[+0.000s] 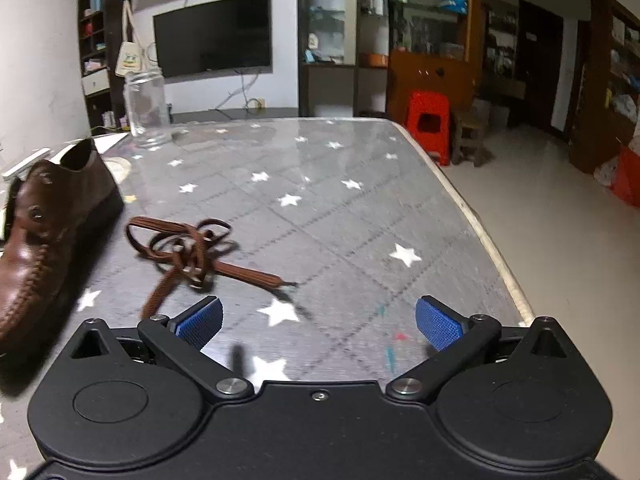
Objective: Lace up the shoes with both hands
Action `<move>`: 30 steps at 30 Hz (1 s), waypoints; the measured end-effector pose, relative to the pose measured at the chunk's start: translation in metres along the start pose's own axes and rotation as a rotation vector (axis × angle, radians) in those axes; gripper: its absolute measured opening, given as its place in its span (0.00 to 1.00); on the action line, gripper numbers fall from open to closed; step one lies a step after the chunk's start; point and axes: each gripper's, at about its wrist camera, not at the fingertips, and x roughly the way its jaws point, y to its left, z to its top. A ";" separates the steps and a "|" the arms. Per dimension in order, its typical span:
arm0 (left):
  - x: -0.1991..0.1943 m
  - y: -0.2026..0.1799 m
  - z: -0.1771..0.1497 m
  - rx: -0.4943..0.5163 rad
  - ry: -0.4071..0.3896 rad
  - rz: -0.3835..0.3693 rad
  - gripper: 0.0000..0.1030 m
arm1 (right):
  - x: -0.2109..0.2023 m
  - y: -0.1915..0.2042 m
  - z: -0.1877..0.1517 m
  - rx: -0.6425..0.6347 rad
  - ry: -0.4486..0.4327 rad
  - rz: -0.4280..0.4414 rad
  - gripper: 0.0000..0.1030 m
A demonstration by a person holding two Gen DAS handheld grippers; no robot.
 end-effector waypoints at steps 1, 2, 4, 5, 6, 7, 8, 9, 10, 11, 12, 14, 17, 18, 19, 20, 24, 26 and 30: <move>0.001 0.001 -0.001 0.006 0.004 0.002 0.79 | 0.002 -0.001 -0.001 -0.003 0.003 -0.004 1.00; 0.003 0.001 0.000 0.011 0.008 0.005 0.79 | 0.003 -0.002 -0.001 -0.005 0.007 -0.008 1.00; 0.010 -0.002 0.001 0.021 0.020 0.012 0.79 | 0.003 -0.005 0.001 0.000 0.024 -0.011 1.00; 0.011 -0.002 0.000 0.023 0.025 0.016 0.79 | 0.005 -0.006 0.001 0.004 0.032 -0.007 1.00; 0.013 -0.001 0.000 0.024 0.028 0.017 0.79 | 0.007 -0.007 0.001 0.009 0.040 -0.003 1.00; 0.014 0.000 -0.001 0.025 0.031 0.018 0.79 | 0.008 -0.008 0.001 0.012 0.047 0.000 1.00; 0.015 0.001 -0.002 0.026 0.035 0.019 0.79 | 0.008 -0.008 0.001 0.014 0.050 0.003 1.00; 0.016 0.001 -0.003 0.026 0.040 0.017 0.79 | 0.008 -0.009 0.001 0.016 0.053 0.006 1.00; 0.017 0.001 -0.003 0.025 0.046 0.015 0.79 | 0.009 -0.010 0.002 0.017 0.056 0.008 1.00; 0.018 0.000 -0.002 0.025 0.051 0.012 0.79 | 0.009 -0.009 0.002 0.015 0.056 0.008 1.00; 0.019 0.000 -0.002 0.026 0.053 0.007 0.80 | 0.009 -0.009 0.001 0.015 0.057 0.009 1.00; 0.019 0.000 -0.003 0.027 0.056 0.003 0.80 | 0.010 -0.009 0.001 0.014 0.057 0.010 1.00; 0.020 0.001 -0.003 0.020 0.059 0.000 0.82 | 0.009 -0.009 0.000 0.017 0.057 0.013 1.00; 0.021 0.002 -0.003 0.017 0.061 -0.001 0.83 | 0.009 -0.009 -0.001 0.019 0.056 0.014 1.00; 0.021 0.003 -0.003 0.008 0.063 -0.003 0.84 | 0.009 -0.009 -0.001 0.020 0.056 0.015 1.00; 0.022 0.004 -0.003 0.002 0.065 -0.005 0.84 | 0.009 -0.009 -0.001 0.021 0.056 0.016 1.00; 0.023 0.006 -0.004 -0.016 0.074 -0.003 0.89 | 0.010 -0.008 0.002 0.024 0.056 0.017 1.00; 0.024 0.007 -0.004 -0.023 0.078 -0.002 0.90 | 0.010 -0.008 0.002 0.025 0.056 0.018 1.00; 0.026 0.012 -0.005 -0.054 0.093 -0.013 0.94 | 0.009 -0.008 0.002 0.027 0.056 0.020 1.00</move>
